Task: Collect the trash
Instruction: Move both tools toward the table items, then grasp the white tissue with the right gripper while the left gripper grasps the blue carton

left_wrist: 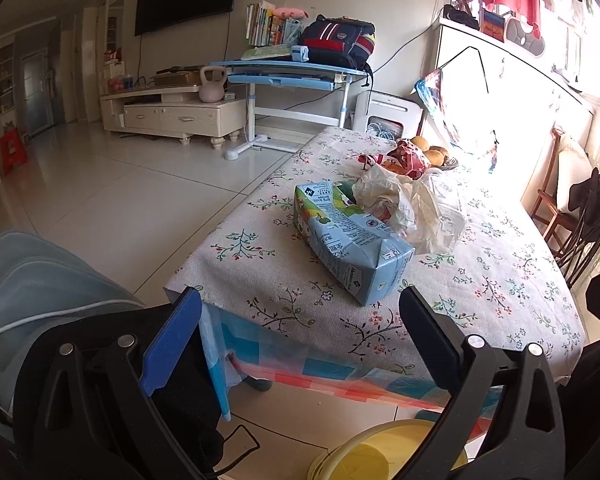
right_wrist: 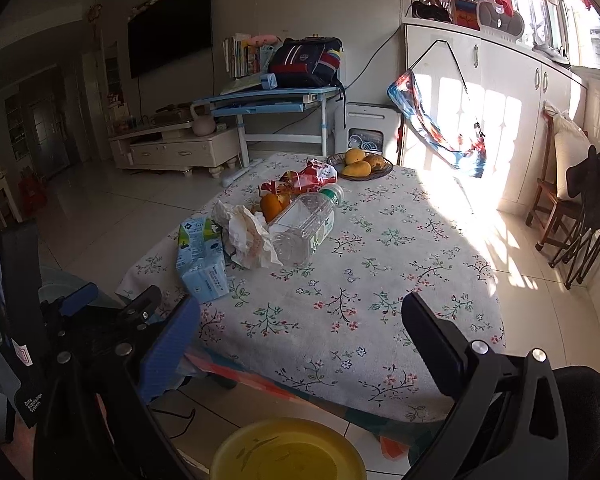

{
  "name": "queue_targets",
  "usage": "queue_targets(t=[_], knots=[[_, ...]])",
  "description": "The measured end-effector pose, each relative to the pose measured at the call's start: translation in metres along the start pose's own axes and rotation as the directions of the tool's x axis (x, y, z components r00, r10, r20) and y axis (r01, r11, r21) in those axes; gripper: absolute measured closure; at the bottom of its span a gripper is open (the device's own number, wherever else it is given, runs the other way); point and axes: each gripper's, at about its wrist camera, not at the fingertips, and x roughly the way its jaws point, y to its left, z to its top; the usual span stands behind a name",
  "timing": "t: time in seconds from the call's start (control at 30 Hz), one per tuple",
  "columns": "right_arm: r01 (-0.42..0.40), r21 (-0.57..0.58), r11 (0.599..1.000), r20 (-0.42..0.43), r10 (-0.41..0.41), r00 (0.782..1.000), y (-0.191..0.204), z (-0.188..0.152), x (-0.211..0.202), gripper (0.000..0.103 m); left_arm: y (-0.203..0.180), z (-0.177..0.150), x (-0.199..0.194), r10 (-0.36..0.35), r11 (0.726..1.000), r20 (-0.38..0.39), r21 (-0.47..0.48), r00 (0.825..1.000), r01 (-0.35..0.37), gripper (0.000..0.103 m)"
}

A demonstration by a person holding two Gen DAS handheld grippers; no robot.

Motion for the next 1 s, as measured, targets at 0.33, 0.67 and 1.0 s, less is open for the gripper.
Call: queue_targets(t=[0.33, 0.67, 1.0], knots=[[-0.115, -0.107, 0.988, 0.011, 0.117, 0.993, 0.002, 0.025, 0.021, 0.007, -0.011, 0.032, 0.034, -0.001, 0.999, -0.051, -0.035, 0.999, 0.000, 0.007], [-0.228, -0.276, 0.934, -0.061, 0.220, 0.974, 0.032, 0.058, 0.075, 0.032, 0.012, 0.031, 0.050, 0.013, 0.995, -0.049, -0.093, 0.999, -0.018, 0.007], [-0.304, -0.342, 0.889, -0.267, 0.219, 0.939, 0.060, 0.068, 0.166, 0.072, 0.007, 0.033, 0.054, -0.028, 0.996, -0.052, -0.085, 0.998, 0.024, 0.007]])
